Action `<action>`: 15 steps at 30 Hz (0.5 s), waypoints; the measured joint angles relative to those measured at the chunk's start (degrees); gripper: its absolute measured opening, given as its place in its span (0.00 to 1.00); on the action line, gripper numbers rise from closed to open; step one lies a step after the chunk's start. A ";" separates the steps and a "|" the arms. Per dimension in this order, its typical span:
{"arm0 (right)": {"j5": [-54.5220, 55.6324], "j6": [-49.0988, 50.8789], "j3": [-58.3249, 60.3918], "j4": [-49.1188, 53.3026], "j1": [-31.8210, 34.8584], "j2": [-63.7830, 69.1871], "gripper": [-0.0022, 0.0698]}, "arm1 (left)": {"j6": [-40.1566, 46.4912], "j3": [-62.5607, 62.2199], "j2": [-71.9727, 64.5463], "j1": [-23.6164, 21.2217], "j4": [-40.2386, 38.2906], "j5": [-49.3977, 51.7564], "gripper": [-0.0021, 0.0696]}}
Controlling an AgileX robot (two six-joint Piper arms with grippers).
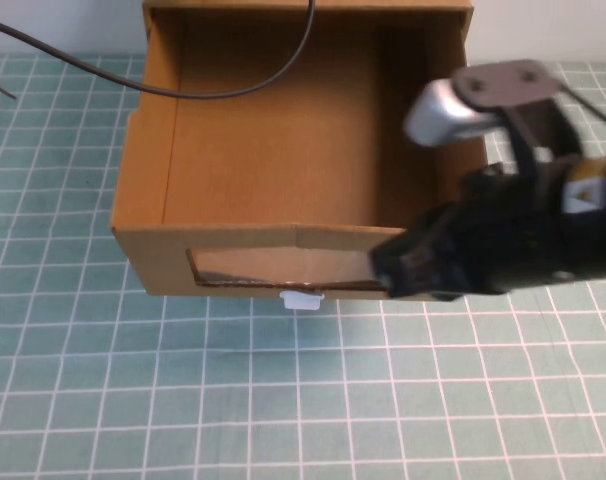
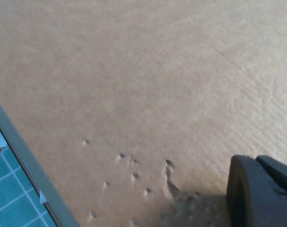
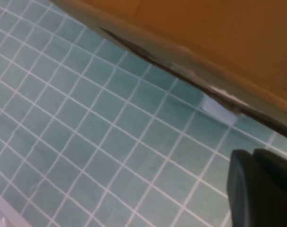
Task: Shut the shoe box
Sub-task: Close the shoe box with your right arm
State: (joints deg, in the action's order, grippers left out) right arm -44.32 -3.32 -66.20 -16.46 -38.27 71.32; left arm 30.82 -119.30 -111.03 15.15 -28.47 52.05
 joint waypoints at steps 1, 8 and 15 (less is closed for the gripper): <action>0.41 0.32 -0.69 0.00 -0.69 1.07 0.01 | -0.23 0.00 0.00 0.00 0.00 0.00 0.02; 2.75 0.67 -2.71 0.13 -1.35 7.35 0.01 | -0.58 0.00 0.00 0.00 0.00 0.00 0.02; 10.05 0.70 -3.04 0.22 -1.35 9.73 0.01 | -0.58 0.00 0.00 0.00 0.00 0.00 0.02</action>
State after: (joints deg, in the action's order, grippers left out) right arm -34.27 -2.62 -69.24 -16.25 -39.61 81.05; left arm 30.23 -119.30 -111.03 15.15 -28.47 52.05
